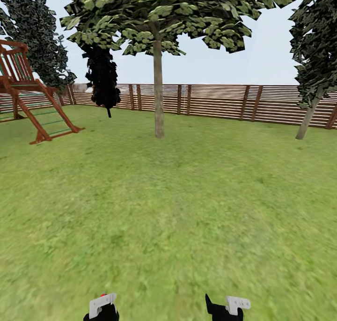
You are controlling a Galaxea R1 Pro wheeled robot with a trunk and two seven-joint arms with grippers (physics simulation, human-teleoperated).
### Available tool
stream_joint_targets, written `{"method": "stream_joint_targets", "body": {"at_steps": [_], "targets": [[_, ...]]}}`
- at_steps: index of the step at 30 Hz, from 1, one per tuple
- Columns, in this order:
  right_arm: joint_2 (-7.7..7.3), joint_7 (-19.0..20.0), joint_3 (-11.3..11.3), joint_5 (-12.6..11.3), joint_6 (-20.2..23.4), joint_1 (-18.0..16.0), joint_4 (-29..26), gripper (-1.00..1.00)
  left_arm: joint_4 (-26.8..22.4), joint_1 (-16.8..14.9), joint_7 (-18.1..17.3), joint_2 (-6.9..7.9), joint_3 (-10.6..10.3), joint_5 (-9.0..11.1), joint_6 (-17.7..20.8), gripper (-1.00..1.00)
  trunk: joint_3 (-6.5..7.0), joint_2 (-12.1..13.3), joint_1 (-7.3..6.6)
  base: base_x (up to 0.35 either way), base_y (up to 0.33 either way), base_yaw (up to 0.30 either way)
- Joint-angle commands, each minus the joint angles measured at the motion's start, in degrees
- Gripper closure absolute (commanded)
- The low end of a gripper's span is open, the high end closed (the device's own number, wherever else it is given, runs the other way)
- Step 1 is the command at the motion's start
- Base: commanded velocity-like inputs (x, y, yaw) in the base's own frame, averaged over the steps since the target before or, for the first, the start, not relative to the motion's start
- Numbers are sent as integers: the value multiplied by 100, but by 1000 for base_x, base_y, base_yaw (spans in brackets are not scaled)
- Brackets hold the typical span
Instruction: In the garden, pick up the pesticide atomizer on the floor and spray pesticide onto both trees until each tree trunk is fully covered.
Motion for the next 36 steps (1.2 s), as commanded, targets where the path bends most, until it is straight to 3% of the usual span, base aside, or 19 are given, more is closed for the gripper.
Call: {"method": "stream_joint_targets", "body": {"at_steps": [1, 22, 36], "targets": [[-6, 13, 33, -61, -27, -6, 5, -100, -8, -9, 58, 8, -49, 19, -30, 100, -13, -12, 7, 339, 72, 0], [-5, 0, 33, -53, -26, -8, -4, -100, -1, -5, 49, 8, -49, 19, -30, 100, -13, -12, 7, 339, 72, 0], [-4, -31, 33, -52, -18, -9, -4, -100, -10, -5, 53, 11, -46, 19, -30, 100, -13, -12, 7, 339, 72, 78]]}}
